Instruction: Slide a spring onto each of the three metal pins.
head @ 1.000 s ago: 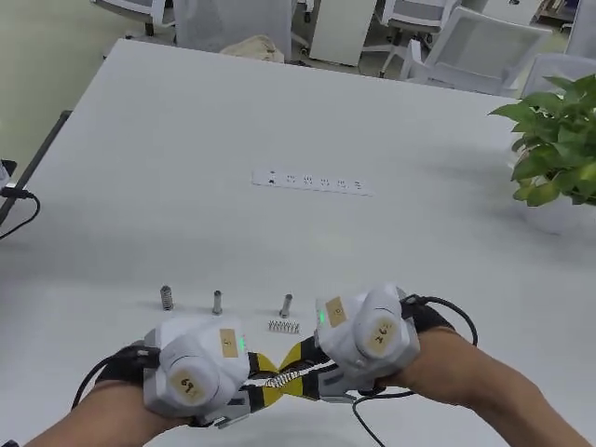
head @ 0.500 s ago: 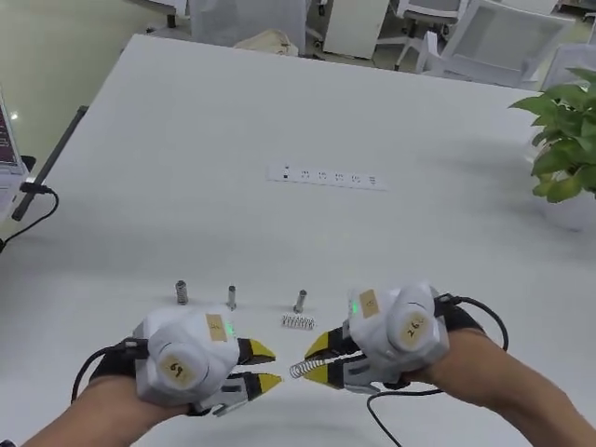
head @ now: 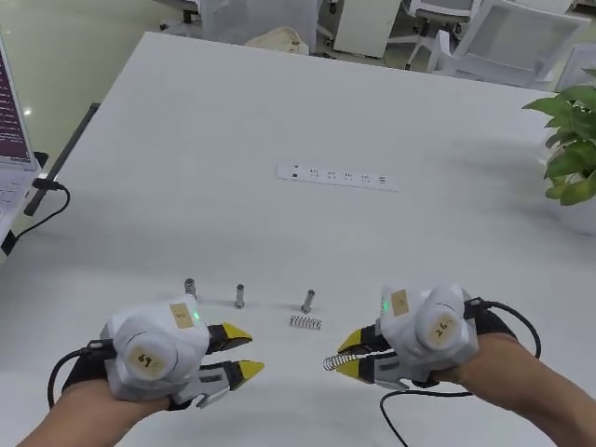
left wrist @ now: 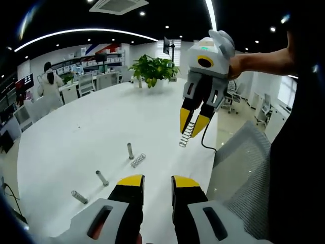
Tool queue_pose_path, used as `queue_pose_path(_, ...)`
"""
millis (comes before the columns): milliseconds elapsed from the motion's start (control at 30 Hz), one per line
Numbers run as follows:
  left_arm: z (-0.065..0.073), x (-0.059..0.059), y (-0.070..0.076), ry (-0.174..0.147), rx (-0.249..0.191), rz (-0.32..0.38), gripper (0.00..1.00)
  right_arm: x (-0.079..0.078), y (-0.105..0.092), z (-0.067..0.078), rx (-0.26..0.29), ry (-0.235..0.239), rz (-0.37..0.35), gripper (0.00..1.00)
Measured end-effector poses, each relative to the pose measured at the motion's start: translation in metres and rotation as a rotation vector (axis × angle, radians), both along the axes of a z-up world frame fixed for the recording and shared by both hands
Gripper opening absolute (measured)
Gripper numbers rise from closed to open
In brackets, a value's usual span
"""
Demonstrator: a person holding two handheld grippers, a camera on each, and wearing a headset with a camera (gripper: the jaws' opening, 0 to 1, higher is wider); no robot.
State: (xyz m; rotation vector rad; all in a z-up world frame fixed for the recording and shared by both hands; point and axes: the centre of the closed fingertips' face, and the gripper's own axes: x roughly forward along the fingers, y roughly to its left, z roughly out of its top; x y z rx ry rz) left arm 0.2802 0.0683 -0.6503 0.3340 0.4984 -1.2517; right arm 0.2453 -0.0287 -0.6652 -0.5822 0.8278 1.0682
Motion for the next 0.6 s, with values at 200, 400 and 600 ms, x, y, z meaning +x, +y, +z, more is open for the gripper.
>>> queue_pose_path(200,-0.001,0.011,0.016,0.008,-0.015,0.070,0.18,0.004,-0.008,-0.001,0.004,0.007,-0.035,0.08)
queue_pose_path(400,0.000,0.017,0.028,0.016,-0.027,0.118,0.19,0.007,-0.016,-0.003,0.001,0.011,-0.059,0.08)
queue_pose_path(600,-0.002,0.021,0.042,0.024,-0.029,0.163,0.21,0.009,-0.027,-0.006,-0.019,0.016,-0.070,0.08)
